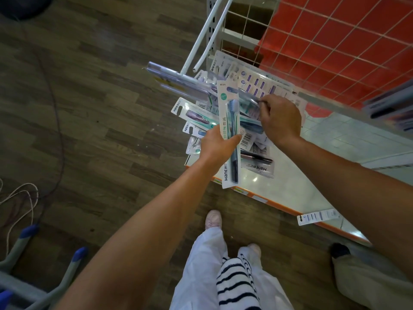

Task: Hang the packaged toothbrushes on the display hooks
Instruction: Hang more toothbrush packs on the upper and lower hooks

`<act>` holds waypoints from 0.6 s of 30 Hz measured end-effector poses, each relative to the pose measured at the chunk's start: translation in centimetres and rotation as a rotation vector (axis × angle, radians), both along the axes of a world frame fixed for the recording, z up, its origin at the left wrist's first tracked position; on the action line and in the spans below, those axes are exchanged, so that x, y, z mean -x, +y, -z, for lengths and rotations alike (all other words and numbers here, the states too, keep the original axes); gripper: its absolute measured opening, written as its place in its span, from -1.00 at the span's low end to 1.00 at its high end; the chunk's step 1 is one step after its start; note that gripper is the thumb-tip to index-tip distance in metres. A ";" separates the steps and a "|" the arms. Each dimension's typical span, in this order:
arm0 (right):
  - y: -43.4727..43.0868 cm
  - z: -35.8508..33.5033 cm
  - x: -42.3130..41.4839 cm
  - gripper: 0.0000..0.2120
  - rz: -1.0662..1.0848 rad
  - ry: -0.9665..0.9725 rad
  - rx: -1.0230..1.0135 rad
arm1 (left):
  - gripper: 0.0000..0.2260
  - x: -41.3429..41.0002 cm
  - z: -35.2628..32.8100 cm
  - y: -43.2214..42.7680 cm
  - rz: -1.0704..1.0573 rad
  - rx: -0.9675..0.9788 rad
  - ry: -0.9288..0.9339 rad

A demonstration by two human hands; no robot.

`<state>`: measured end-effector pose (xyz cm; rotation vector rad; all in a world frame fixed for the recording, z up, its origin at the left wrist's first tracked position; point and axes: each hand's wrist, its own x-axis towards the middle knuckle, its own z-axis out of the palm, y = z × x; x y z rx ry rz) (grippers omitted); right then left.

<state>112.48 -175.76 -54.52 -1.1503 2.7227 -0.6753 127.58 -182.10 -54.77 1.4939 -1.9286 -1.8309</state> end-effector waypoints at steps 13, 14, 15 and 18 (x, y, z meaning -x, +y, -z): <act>4.4 -5.3 -1.8 -0.82 0.479 -0.553 0.265 | -0.66 1.9 -4.3 2.6 -0.057 -0.045 0.116; 5.0 -5.8 -1.9 -0.83 0.492 -0.599 0.296 | -0.65 2.1 -4.8 2.9 -0.060 -0.056 0.120; 5.6 -6.3 -2.0 -0.81 0.499 -0.636 0.323 | -0.64 2.4 -5.2 3.2 -0.066 -0.074 0.126; 7.3 -8.0 -2.2 -0.75 0.497 -0.710 0.393 | -0.62 2.9 -6.8 4.3 -0.074 -0.112 0.161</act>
